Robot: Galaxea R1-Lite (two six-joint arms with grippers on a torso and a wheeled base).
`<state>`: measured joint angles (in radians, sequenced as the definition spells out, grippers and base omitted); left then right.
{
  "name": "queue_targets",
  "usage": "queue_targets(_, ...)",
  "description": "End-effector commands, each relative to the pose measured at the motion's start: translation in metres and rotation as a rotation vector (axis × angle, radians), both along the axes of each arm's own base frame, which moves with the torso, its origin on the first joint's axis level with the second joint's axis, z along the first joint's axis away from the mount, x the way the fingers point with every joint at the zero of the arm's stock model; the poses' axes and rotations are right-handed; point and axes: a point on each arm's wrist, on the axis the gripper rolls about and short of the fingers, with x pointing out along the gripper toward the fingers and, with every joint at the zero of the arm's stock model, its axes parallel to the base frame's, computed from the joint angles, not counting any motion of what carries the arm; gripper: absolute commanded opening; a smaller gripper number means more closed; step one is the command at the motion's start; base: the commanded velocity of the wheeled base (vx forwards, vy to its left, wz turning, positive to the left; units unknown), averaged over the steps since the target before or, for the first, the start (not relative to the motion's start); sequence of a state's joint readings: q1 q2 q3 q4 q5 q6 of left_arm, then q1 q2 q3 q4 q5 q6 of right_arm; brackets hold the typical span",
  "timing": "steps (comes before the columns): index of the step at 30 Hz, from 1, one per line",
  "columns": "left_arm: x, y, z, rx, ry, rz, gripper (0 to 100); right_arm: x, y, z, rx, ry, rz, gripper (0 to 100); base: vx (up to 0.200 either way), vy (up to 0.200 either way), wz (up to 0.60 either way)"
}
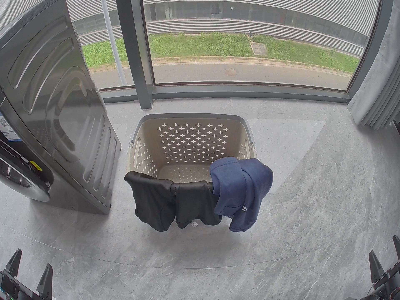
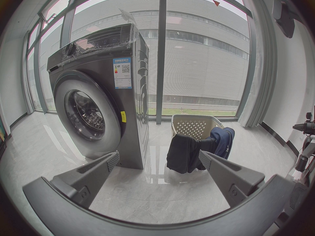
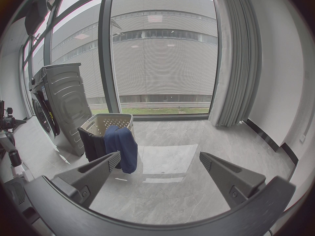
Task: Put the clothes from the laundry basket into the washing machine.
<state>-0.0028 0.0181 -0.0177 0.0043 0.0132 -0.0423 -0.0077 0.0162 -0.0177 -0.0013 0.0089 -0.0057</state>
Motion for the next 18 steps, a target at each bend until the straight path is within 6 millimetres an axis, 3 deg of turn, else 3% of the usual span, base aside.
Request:
queue_targets(1,0.0003,0.0000,-0.0042,-0.001,0.003,0.000,100,0.0002,0.0000,-0.0052,0.000,0.003,0.000,100,0.000,0.200,0.00)
queue_targets(18,0.0003,0.0000,-0.0043,-0.001,0.005,0.000,100,0.0002,0.0000,-0.0052,0.000,0.003,0.000,100,0.000,0.200,0.00)
